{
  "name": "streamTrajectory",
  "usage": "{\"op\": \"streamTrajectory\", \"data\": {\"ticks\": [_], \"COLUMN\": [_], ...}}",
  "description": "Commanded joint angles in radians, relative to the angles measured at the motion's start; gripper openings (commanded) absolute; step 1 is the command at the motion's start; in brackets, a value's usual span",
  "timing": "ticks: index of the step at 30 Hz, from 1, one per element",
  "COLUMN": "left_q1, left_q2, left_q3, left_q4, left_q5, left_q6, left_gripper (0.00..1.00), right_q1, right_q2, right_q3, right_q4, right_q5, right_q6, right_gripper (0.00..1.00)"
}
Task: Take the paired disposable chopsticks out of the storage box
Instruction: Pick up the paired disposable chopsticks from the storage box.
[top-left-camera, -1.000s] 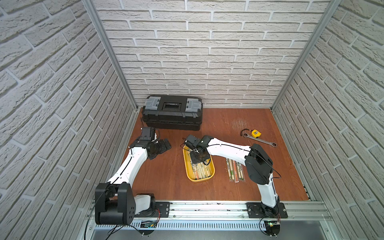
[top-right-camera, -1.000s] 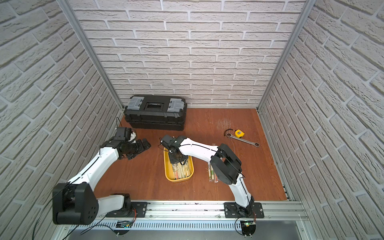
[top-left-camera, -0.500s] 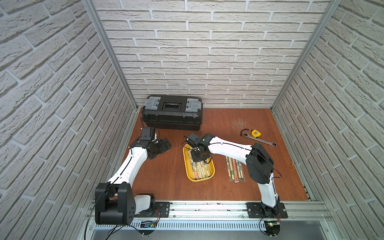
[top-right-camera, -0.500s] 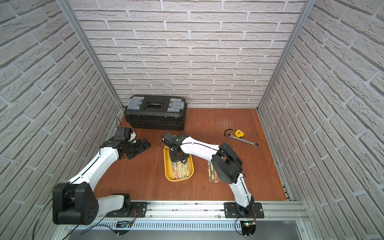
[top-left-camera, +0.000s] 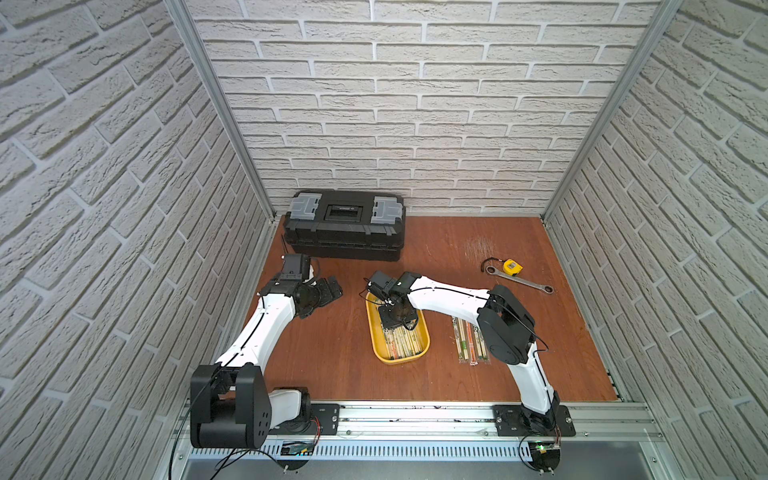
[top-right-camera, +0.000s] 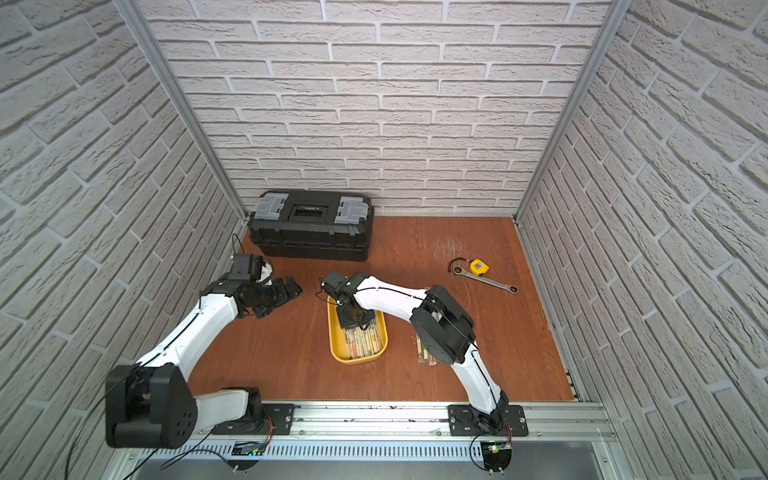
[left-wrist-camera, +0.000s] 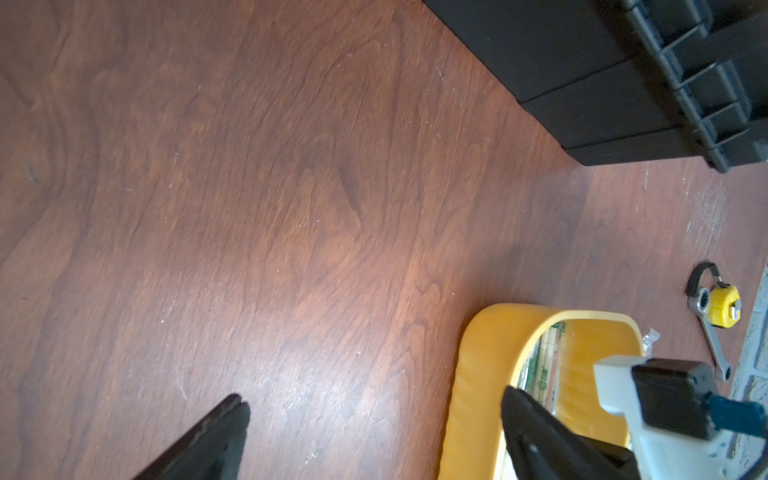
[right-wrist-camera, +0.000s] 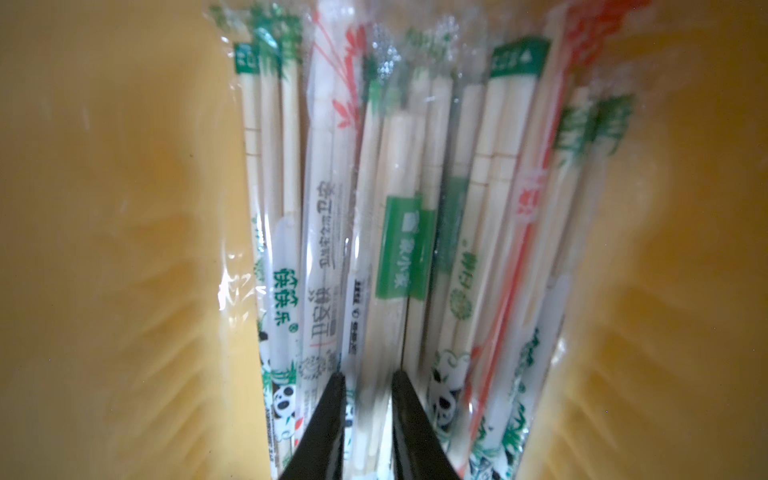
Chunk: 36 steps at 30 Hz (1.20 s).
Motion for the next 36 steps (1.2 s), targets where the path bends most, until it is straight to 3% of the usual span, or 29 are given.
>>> {"op": "streamTrajectory", "data": {"ticks": [1, 16, 26, 36], "left_q1": [0.007, 0.006, 0.007, 0.005], "left_q2": [0.008, 0.003, -0.004, -0.018], "left_q3": [-0.011, -0.007, 0.001, 0.003], "left_q4": [0.024, 0.022, 0.014, 0.012], "left_q5": [0.006, 0.008, 0.018, 0.052], "left_q6": [-0.002, -0.006, -0.003, -0.003], "left_gripper": [0.98, 0.98, 0.98, 0.98], "right_q1": [0.003, 0.002, -0.013, -0.088], "right_q2": [0.023, -0.051, -0.168, -0.313], "right_q3": [0.019, 0.021, -0.005, -0.145], "right_q4": [-0.014, -0.029, -0.018, 0.182], "right_q5": [0.010, 0.007, -0.010, -0.197], "right_q6": [-0.007, -0.004, 0.014, 0.033], "right_gripper": [0.21, 0.03, 0.02, 0.02]}}
